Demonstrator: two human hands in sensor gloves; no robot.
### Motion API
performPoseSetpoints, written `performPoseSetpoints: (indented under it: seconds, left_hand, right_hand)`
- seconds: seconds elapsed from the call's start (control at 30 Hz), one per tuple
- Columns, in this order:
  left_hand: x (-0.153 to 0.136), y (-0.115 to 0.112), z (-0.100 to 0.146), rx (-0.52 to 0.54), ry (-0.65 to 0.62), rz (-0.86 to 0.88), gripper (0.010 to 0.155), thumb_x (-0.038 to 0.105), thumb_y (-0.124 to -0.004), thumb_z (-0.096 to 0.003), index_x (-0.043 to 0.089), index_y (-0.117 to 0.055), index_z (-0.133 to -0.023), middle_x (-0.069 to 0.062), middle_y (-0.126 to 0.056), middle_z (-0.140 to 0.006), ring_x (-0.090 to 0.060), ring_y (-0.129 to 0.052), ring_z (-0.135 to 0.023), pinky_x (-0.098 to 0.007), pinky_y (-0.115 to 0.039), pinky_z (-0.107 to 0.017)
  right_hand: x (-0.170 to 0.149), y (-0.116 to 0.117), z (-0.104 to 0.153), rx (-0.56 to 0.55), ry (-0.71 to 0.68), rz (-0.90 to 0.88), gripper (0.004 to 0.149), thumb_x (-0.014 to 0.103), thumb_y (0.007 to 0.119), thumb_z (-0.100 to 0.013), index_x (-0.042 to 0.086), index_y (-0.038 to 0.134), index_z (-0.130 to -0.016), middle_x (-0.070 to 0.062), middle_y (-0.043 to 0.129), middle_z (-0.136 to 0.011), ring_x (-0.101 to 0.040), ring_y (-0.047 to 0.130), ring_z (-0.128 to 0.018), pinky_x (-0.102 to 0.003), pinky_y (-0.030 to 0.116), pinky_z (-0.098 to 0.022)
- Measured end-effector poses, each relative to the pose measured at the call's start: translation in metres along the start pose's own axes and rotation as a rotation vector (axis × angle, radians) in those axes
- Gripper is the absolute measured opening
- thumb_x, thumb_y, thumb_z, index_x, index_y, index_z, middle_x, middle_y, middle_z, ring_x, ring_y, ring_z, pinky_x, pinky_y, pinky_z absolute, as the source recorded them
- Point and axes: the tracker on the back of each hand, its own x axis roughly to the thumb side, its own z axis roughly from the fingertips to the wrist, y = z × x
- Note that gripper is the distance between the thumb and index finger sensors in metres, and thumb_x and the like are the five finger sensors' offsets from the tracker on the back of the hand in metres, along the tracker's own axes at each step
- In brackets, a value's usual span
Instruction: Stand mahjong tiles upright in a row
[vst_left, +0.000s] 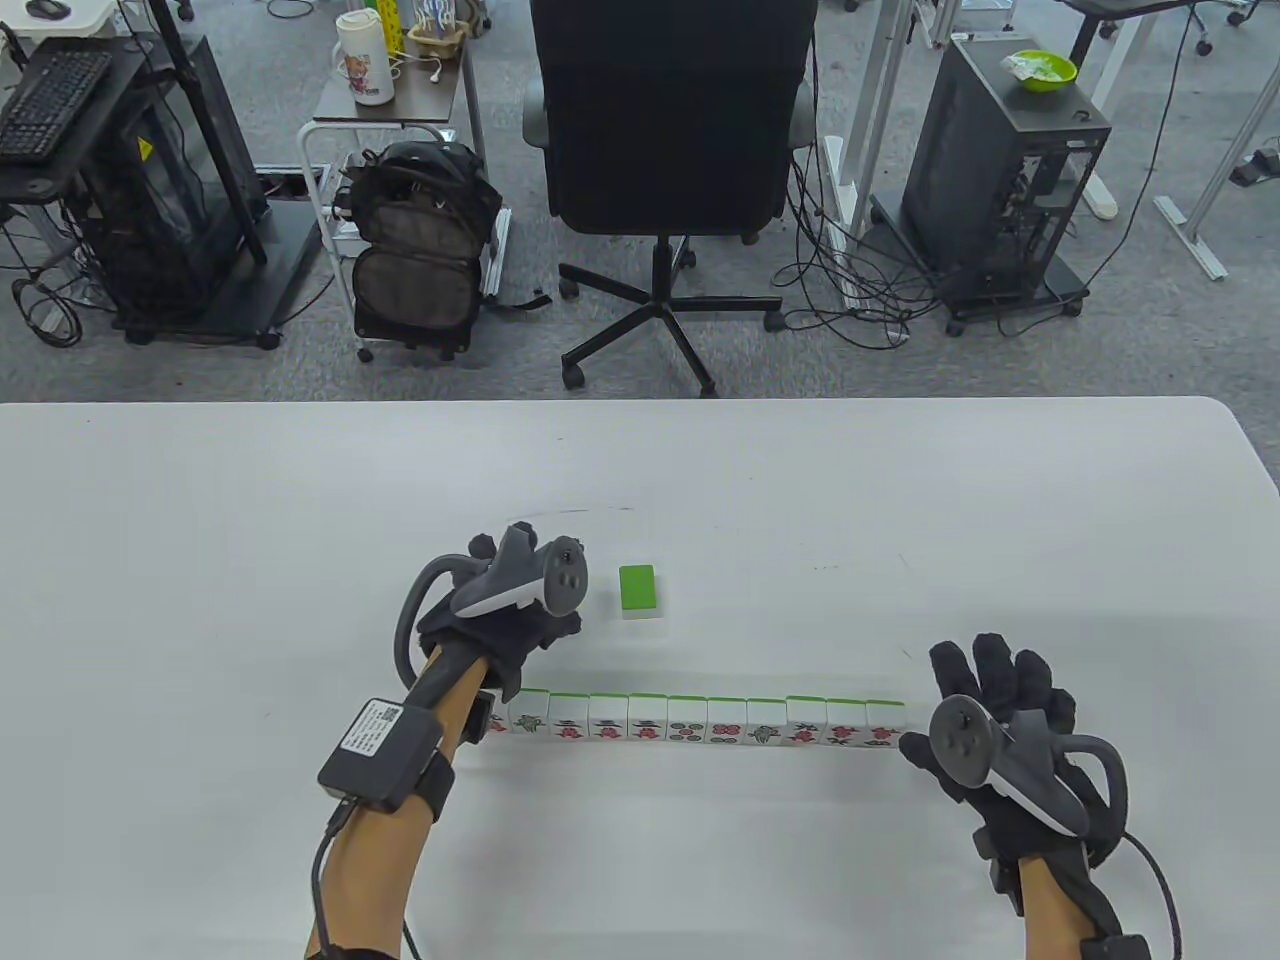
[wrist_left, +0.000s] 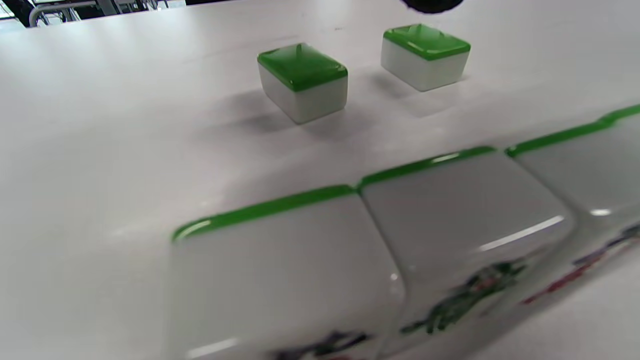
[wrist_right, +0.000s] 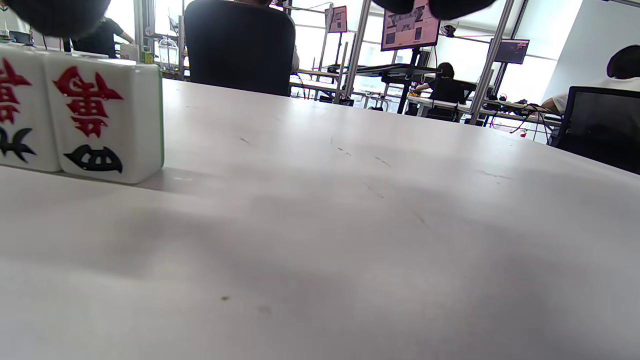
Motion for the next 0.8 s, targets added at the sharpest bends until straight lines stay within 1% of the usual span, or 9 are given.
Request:
performPoseSetpoints:
  seconds: [0.07,0.13,0.33,0.43,0.5,0.53,0.63,0.7,0.8]
  left_hand:
    - [0.005,-0.006,-0.016,-0.074,0.008,-0.004,0.076,0.059,-0.057,-0.0656,0.035,-0.009,-0.119,-0.024,-0.013,-0.128,-0.066,-0.038,-0.111,-0.067,-0.048,-0.082]
    - [0.007,-0.01,-0.026,-0.126,0.015,-0.005,0.074,0.059,-0.057,-0.0659,0.037,-0.012,-0.12,-0.024,-0.012,-0.128,-0.066,-0.041,-0.111,-0.066,-0.05,-0.082]
    - [0.009,-0.019,-0.037,-0.214,0.016,-0.029,0.069,0.059,-0.058,-0.0654,0.037,-0.024,-0.121,-0.026,-0.008,-0.125,-0.059,-0.052,-0.112,-0.06,-0.056,-0.083]
    - [0.01,-0.019,-0.039,-0.209,0.005,-0.012,0.071,0.059,-0.062,-0.0644,0.033,-0.029,-0.122,-0.029,-0.009,-0.124,-0.049,-0.058,-0.112,-0.054,-0.058,-0.084]
    - [0.011,-0.018,-0.039,-0.177,0.008,-0.02,0.069,0.058,-0.066,-0.0638,0.031,-0.038,-0.121,-0.028,-0.013,-0.124,-0.041,-0.062,-0.112,-0.047,-0.06,-0.085]
    - [0.011,-0.017,-0.039,-0.148,0.016,-0.037,0.067,0.057,-0.068,-0.0631,0.03,-0.044,-0.119,-0.028,-0.017,-0.125,-0.041,-0.067,-0.11,-0.046,-0.062,-0.085]
    - [0.012,-0.016,-0.039,-0.135,0.034,-0.126,0.058,0.055,-0.073,-0.0615,0.037,-0.051,-0.111,-0.024,-0.025,-0.126,-0.035,-0.073,-0.106,-0.042,-0.065,-0.083]
    - [0.01,-0.014,-0.037,-0.1,0.047,-0.174,0.05,0.053,-0.076,-0.0603,0.039,-0.055,-0.104,-0.02,-0.035,-0.126,-0.033,-0.079,-0.102,-0.041,-0.069,-0.08]
    - [0.005,-0.008,-0.03,-0.078,0.053,-0.18,0.042,0.048,-0.078,-0.0608,0.042,-0.057,-0.097,-0.012,-0.052,-0.125,-0.031,-0.085,-0.096,-0.039,-0.074,-0.077]
  right_hand:
    - [0.0,0.0,0.0,-0.002,-0.003,0.003,0.091,0.07,0.061,-0.044,0.031,0.009,-0.108,-0.019,0.016,-0.12,-0.058,0.034,-0.109,-0.073,0.045,-0.075]
    - [0.001,0.0,0.0,-0.003,-0.004,0.003,0.091,0.07,0.061,-0.044,0.031,0.009,-0.108,-0.019,0.016,-0.12,-0.058,0.034,-0.109,-0.073,0.045,-0.075]
    - [0.002,0.001,0.0,0.013,-0.006,-0.001,0.09,0.07,0.061,-0.044,0.031,0.009,-0.108,-0.018,0.016,-0.12,-0.058,0.035,-0.109,-0.073,0.045,-0.075]
    - [0.002,0.0,0.0,0.016,-0.004,-0.001,0.09,0.07,0.06,-0.044,0.031,0.009,-0.108,-0.018,0.016,-0.119,-0.058,0.035,-0.109,-0.073,0.045,-0.075]
    - [0.002,0.0,0.0,0.014,-0.004,-0.004,0.09,0.069,0.06,-0.044,0.031,0.009,-0.108,-0.018,0.016,-0.119,-0.057,0.035,-0.109,-0.073,0.045,-0.075]
    - [0.002,0.0,0.0,0.012,-0.004,-0.004,0.09,0.07,0.06,-0.044,0.031,0.009,-0.108,-0.018,0.016,-0.119,-0.057,0.035,-0.109,-0.073,0.045,-0.075]
    - [0.001,0.001,0.0,0.007,-0.004,-0.005,0.091,0.07,0.06,-0.044,0.03,0.009,-0.108,-0.019,0.016,-0.119,-0.058,0.035,-0.109,-0.073,0.045,-0.075]
    - [0.001,0.001,-0.001,0.005,-0.003,-0.006,0.091,0.07,0.06,-0.044,0.03,0.009,-0.108,-0.019,0.016,-0.119,-0.058,0.035,-0.109,-0.073,0.045,-0.075]
    - [0.001,0.001,-0.001,0.006,-0.003,-0.006,0.091,0.069,0.06,-0.044,0.03,0.008,-0.108,-0.019,0.016,-0.119,-0.058,0.036,-0.109,-0.073,0.045,-0.075]
